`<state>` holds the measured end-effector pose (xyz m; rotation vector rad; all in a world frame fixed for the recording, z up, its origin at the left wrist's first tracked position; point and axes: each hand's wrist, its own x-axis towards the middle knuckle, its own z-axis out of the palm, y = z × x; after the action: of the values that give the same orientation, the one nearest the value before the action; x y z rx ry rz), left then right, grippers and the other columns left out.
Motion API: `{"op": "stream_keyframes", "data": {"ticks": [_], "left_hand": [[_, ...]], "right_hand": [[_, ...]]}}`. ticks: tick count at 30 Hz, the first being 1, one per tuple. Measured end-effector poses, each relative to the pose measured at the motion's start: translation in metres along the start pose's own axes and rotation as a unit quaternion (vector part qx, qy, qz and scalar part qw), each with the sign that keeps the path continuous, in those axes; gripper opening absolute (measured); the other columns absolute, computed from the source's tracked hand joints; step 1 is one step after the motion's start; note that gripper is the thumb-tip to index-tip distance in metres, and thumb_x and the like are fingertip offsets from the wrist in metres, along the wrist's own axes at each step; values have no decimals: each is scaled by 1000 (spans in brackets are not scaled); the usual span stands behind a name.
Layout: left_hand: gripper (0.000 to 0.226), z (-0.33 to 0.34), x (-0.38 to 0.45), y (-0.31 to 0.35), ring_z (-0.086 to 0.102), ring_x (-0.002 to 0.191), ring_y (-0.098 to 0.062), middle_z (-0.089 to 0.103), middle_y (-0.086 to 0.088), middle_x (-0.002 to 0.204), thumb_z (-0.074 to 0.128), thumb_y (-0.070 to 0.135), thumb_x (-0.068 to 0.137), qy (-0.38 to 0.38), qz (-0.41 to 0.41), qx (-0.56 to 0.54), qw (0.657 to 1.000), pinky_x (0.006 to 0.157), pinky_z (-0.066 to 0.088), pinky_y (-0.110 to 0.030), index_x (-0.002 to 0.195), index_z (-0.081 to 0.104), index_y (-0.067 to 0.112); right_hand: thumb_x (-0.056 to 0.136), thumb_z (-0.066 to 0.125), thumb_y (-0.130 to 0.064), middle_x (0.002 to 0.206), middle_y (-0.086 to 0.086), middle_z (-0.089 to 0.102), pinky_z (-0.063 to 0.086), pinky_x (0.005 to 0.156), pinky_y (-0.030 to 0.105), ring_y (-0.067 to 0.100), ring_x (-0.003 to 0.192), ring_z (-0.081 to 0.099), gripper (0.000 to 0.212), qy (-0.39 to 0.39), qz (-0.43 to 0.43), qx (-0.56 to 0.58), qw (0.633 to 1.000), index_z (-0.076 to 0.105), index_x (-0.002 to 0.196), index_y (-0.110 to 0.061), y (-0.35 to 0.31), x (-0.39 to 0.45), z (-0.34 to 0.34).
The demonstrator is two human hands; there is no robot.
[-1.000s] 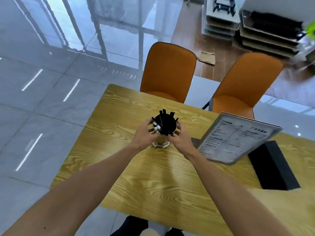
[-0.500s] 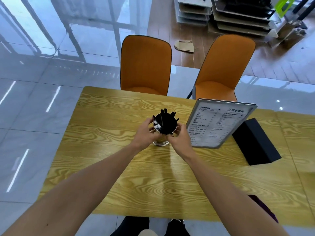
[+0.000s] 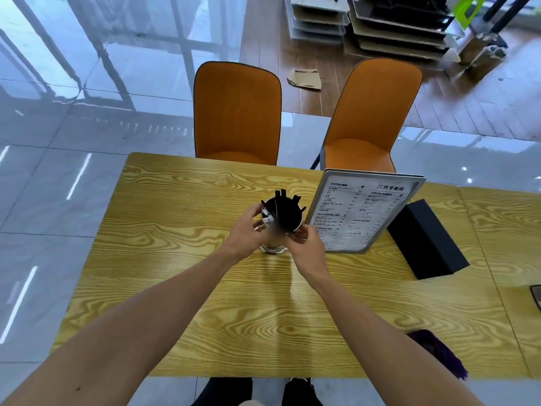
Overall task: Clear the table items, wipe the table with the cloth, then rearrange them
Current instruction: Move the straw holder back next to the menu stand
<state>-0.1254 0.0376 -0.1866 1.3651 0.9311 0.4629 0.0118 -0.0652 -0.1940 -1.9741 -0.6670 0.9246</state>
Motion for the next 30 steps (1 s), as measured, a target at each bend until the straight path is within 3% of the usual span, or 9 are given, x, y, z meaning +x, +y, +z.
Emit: {"op": "stream_keyframes", "data": {"ticks": [6, 8, 11, 14, 17, 19, 21, 24, 30], "left_hand": [[73, -1, 0, -2, 56, 108, 3, 49, 27, 126, 86, 13, 76, -7, -14, 10, 1000, 87, 50, -13, 134, 45, 29], [77, -1, -1, -4, 55, 116, -2, 51, 25, 126, 88, 17, 74, -3, -16, 29, 999, 92, 46, -10, 138, 46, 22], [78, 4, -7, -7, 50, 109, -6, 50, 13, 121, 87, 15, 76, 19, -52, 81, 995, 78, 43, -5, 142, 44, 12], [42, 10, -10, -20, 55, 90, -5, 60, 12, 101, 82, 18, 81, 19, -118, 130, 984, 72, 43, -18, 118, 61, 15], [15, 19, -12, -36, 60, 82, -16, 64, 5, 81, 77, 25, 86, -11, -176, 156, 972, 66, 42, -27, 95, 67, 16], [29, 29, -15, -40, 64, 98, -30, 71, -10, 101, 76, 24, 87, -32, -196, 169, 965, 68, 40, -29, 105, 68, 3], [52, 43, -14, -42, 59, 113, -35, 62, -22, 121, 77, 31, 85, -54, -210, 192, 957, 72, 41, -29, 117, 60, -6], [61, 69, -10, -36, 62, 111, -25, 65, -11, 125, 76, 43, 84, -96, -211, 223, 947, 90, 49, -31, 130, 59, 6], [64, 138, 0, -6, 60, 114, -18, 63, -4, 126, 72, 48, 86, -99, -127, 253, 954, 95, 50, -35, 136, 56, 11]], "right_hand": [[87, 79, -29, 103, -17, 64, 49, 69, 7, -8, 92, 62, 51, -4, 5, -1, 1000, 55, 128, -11, 2, 0, 0], [87, 79, -30, 102, -16, 63, 46, 66, 4, -7, 89, 61, 49, -4, 2, -10, 1000, 55, 126, -11, 3, 0, -1], [86, 79, -34, 100, -11, 65, 47, 67, 8, -2, 89, 61, 47, 3, -3, -25, 1000, 57, 123, -13, 5, 0, -6], [86, 78, -32, 102, -4, 65, 53, 79, 23, 12, 97, 64, 41, 11, -2, -38, 999, 59, 117, -15, 11, 4, -16], [88, 75, -32, 107, 0, 63, 50, 84, 26, 16, 100, 61, 45, 22, 8, -49, 999, 57, 124, -12, 19, 6, -32], [90, 74, -32, 107, 2, 62, 48, 83, 25, 15, 99, 61, 46, 27, 12, -53, 998, 57, 126, -10, 26, 7, -44], [90, 74, -33, 104, 2, 63, 49, 80, 23, 13, 95, 61, 44, 30, 12, -59, 998, 59, 124, -9, 33, 8, -57], [89, 75, -35, 101, 1, 64, 50, 77, 23, 11, 91, 61, 43, 39, 11, -69, 997, 60, 120, -9, 41, 9, -80], [90, 72, -38, 102, -3, 65, 45, 71, 19, 5, 89, 61, 39, 66, -5, -104, 992, 63, 118, -13, 52, 8, -136]]}}
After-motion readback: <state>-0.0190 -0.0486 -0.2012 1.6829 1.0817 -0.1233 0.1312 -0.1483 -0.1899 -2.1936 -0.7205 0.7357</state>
